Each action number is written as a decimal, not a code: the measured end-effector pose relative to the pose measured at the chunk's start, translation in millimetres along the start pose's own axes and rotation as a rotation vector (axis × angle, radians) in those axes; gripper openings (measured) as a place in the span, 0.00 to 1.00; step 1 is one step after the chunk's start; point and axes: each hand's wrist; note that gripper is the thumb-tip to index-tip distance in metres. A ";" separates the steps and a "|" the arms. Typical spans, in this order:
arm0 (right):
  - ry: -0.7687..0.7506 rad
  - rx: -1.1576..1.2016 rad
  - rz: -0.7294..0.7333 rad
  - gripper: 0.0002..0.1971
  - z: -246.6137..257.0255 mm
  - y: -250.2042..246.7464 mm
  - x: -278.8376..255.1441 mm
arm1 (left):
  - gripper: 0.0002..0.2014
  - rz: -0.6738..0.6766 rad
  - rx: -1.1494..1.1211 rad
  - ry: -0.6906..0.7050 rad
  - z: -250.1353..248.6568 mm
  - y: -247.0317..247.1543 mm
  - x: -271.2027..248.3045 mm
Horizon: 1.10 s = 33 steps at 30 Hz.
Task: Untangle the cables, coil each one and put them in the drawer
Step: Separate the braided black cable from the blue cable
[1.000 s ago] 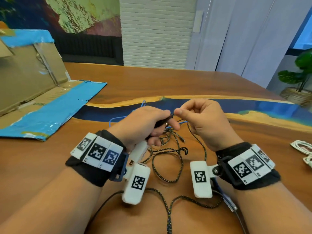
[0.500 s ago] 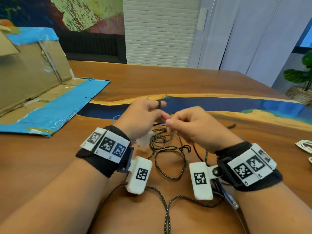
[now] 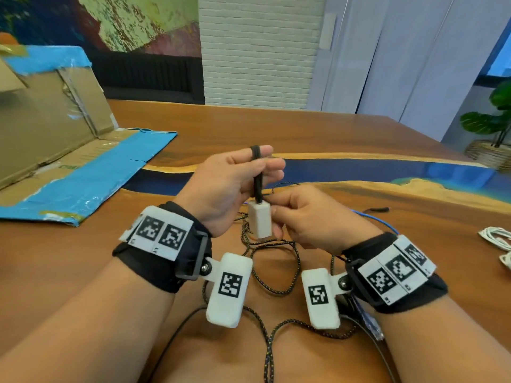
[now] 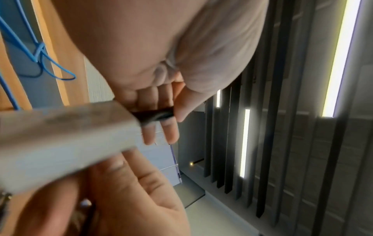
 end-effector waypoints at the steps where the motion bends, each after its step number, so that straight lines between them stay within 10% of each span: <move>1: -0.003 -0.075 0.031 0.14 1.7 0.1 -2.1 | 0.14 -0.019 0.073 -0.019 2.0 -0.9 0.6; 7: -0.096 0.161 -0.111 0.15 5.2 -14.3 -9.4 | 0.11 0.142 0.466 -0.099 7.8 -0.7 -2.8; 13: -0.158 0.336 -0.295 0.19 -0.8 -20.3 -7.7 | 0.20 0.305 0.383 -0.178 3.6 2.9 -7.7; 18: -0.186 0.515 -0.293 0.05 -6.3 -22.6 -1.7 | 0.21 0.168 0.038 -0.182 -4.5 -4.9 -2.6; 25: -0.042 0.154 -0.050 0.14 -0.1 -3.5 -1.0 | 0.17 -0.019 -0.248 0.027 -6.7 1.3 -0.8; 29: -0.068 0.049 0.134 0.13 8.1 3.1 -10.2 | 0.15 -0.120 0.060 0.100 -2.0 -5.1 5.2; 33: -0.144 0.203 -0.110 0.16 8.1 -10.4 -9.9 | 0.14 0.062 0.479 0.049 1.8 -5.4 1.4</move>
Point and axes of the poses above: each hand's wrist, its own x-axis towards the middle knuckle, its own y-axis out of the palm, z = x × y, and after that the axes turned 10 degrees about y, right-handed
